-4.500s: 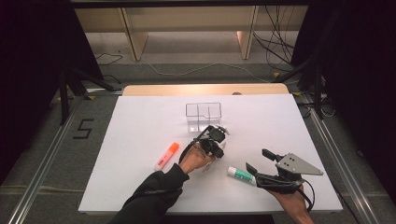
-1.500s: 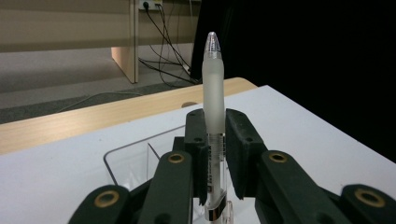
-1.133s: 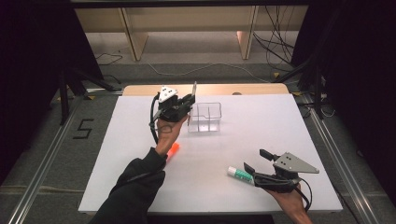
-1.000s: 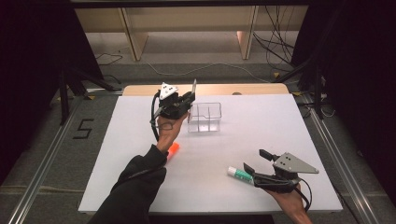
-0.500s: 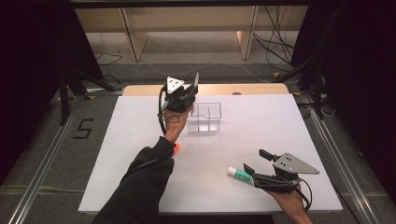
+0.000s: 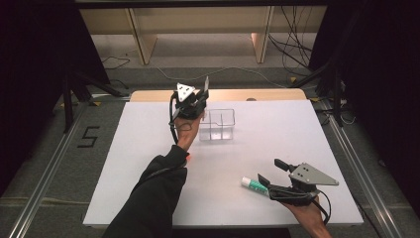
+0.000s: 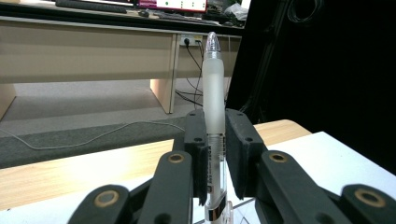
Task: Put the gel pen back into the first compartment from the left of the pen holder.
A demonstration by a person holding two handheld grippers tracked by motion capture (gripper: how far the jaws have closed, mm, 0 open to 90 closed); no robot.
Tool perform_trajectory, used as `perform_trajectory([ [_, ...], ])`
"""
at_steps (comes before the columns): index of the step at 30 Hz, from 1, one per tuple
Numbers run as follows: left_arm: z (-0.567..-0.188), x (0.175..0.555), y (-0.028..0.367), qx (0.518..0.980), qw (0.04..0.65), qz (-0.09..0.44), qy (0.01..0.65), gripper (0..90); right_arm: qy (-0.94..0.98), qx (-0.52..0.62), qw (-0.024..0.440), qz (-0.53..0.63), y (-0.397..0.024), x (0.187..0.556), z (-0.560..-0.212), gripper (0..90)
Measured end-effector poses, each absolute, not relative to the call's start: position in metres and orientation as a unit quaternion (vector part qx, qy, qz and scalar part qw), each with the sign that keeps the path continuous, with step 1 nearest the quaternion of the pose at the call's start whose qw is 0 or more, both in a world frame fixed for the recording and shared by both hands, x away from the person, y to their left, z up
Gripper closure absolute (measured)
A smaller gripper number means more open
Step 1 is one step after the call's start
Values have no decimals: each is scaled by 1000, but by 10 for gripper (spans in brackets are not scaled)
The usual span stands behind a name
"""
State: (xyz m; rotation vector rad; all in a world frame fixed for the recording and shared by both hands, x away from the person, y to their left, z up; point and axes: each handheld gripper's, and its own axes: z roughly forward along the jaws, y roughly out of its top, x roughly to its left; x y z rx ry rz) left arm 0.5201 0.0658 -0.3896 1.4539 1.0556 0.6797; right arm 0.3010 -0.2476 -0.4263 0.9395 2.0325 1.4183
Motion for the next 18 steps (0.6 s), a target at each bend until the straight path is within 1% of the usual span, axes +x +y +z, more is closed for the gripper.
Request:
perform_trajectory([
  [5,-394,522,66,616,575,291,454,793,744,343,243,520,-247,301,-426,260],
  [18,-409,523,64,621,564,296,458,793,743,341,243,522,-248,300,-426,260],
])
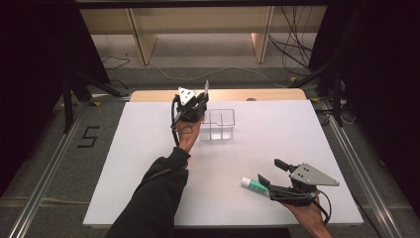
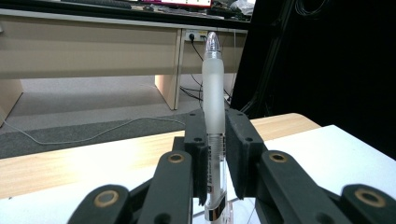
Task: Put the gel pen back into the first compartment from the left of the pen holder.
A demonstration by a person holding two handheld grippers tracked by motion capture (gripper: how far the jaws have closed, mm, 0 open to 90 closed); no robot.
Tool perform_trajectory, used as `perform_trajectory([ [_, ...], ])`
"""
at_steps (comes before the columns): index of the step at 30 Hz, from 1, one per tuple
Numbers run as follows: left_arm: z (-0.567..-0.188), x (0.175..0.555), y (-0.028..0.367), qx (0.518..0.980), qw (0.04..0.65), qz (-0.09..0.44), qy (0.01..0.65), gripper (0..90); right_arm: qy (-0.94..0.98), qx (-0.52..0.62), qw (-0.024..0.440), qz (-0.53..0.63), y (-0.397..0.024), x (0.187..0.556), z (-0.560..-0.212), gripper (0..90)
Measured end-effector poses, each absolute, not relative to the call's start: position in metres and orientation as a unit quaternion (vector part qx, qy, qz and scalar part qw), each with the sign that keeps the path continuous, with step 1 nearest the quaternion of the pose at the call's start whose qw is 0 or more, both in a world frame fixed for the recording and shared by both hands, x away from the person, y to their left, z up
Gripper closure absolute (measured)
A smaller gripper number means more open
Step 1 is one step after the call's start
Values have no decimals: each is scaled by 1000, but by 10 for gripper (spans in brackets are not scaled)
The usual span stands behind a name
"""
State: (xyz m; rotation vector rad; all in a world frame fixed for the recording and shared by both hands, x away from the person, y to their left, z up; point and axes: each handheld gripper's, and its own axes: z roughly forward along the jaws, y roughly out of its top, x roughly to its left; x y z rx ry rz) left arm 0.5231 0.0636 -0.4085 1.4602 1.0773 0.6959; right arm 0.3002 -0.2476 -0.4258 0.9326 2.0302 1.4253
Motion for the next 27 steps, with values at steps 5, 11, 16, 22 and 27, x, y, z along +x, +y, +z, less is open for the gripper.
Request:
perform_trajectory([
  [5,-411,522,64,622,562,294,459,792,743,341,243,521,-248,300,-426,260],
  [11,-414,520,63,624,562,294,456,792,742,343,244,522,-248,300,-425,261],
  [16,-419,519,64,624,559,292,461,791,742,342,245,522,-248,299,-425,261],
  [22,-422,518,64,626,555,291,464,789,742,342,245,522,-248,299,-425,261],
  [27,-421,515,65,635,546,293,461,788,742,344,244,521,-248,299,-425,261],
])
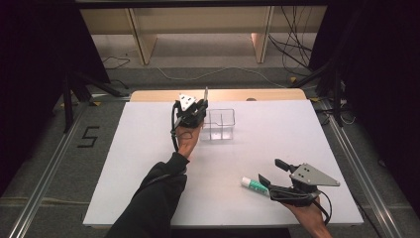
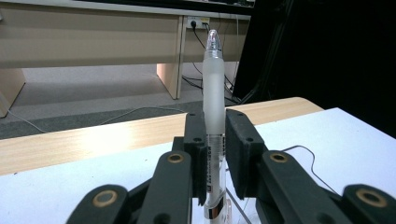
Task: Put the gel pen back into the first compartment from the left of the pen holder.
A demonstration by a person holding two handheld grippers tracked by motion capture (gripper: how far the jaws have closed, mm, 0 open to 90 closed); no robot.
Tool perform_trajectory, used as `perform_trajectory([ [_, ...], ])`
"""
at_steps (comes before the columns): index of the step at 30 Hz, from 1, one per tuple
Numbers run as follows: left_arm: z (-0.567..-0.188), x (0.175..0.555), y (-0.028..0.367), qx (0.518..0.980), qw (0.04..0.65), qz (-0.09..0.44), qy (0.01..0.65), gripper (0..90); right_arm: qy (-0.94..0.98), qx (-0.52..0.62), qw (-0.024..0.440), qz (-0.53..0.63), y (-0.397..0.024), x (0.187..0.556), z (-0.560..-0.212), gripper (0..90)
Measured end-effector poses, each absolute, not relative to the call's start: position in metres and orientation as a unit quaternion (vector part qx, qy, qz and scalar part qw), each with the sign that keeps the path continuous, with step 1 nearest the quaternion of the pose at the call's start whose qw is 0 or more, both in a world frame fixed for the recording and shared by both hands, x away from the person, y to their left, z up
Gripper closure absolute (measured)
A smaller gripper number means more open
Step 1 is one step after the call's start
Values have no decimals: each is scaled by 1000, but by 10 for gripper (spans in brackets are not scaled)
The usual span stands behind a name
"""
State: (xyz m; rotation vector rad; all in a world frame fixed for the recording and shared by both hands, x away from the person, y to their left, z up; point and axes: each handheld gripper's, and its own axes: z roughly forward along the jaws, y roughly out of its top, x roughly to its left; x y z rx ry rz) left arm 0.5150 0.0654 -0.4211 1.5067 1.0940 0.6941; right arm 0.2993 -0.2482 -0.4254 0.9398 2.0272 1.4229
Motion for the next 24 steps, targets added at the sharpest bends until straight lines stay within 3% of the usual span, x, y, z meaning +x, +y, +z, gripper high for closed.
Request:
perform_trajectory([
  [12,-422,511,67,655,519,281,472,778,744,342,245,519,-248,300,-426,262],
  [15,-419,509,66,662,508,280,474,541,745,341,244,519,-247,301,-426,262],
  [18,-414,508,68,660,512,272,479,386,746,343,243,517,-247,301,-426,262],
  [21,-410,506,70,659,511,268,482,310,747,342,243,516,-247,301,-427,262],
  [24,-403,500,73,672,510,258,471,306,746,342,243,517,-247,301,-427,262],
])
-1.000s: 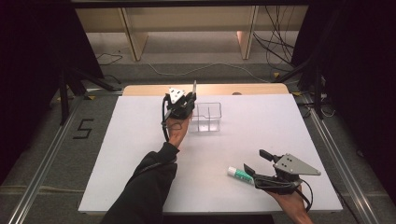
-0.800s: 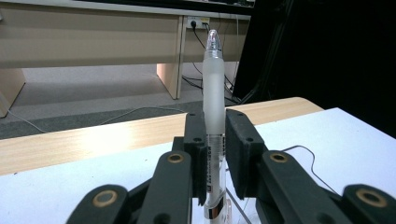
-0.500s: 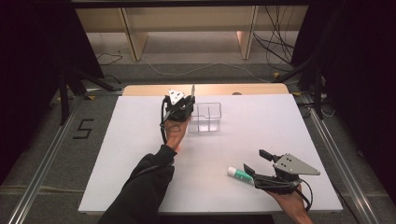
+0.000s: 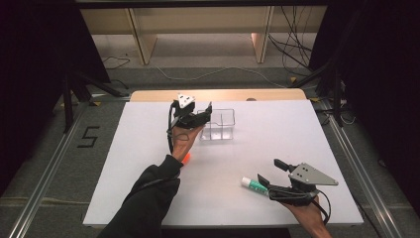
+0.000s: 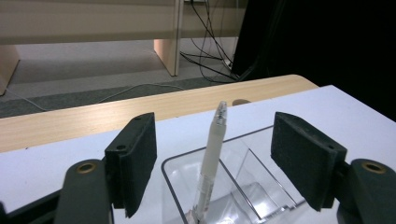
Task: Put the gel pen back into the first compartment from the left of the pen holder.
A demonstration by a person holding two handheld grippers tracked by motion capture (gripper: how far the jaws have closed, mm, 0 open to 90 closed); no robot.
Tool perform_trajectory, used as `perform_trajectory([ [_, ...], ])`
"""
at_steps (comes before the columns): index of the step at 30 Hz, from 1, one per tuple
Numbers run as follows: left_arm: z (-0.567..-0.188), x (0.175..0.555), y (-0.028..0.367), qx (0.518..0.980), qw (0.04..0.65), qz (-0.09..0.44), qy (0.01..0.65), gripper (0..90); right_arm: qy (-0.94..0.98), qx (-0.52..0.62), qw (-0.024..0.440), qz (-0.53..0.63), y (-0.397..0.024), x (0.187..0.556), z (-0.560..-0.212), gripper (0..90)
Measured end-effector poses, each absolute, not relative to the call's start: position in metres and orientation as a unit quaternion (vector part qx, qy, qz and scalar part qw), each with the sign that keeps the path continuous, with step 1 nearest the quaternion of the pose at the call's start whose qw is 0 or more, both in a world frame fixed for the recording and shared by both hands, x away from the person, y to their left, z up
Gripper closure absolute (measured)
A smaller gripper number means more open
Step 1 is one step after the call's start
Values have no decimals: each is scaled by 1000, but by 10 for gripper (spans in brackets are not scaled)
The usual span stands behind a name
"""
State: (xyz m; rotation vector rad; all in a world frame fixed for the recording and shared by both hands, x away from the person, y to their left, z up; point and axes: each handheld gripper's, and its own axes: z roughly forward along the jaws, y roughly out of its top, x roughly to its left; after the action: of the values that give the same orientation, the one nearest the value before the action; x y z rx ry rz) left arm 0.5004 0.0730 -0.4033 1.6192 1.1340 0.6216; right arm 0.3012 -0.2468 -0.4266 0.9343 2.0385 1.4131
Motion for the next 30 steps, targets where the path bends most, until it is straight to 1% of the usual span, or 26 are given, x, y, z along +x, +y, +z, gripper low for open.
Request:
perform_trajectory([
  [5,-397,494,77,681,507,249,466,289,745,340,244,519,-246,301,-427,262],
  [9,-393,491,81,685,509,234,467,278,746,340,245,518,-246,301,-426,262],
  [10,-390,489,85,687,512,220,466,275,746,341,245,518,-246,301,-426,262],
  [17,-380,479,97,696,513,200,461,257,744,340,246,519,-247,301,-426,262],
  [30,-380,469,117,724,477,184,463,245,745,341,246,518,-247,300,-425,262],
])
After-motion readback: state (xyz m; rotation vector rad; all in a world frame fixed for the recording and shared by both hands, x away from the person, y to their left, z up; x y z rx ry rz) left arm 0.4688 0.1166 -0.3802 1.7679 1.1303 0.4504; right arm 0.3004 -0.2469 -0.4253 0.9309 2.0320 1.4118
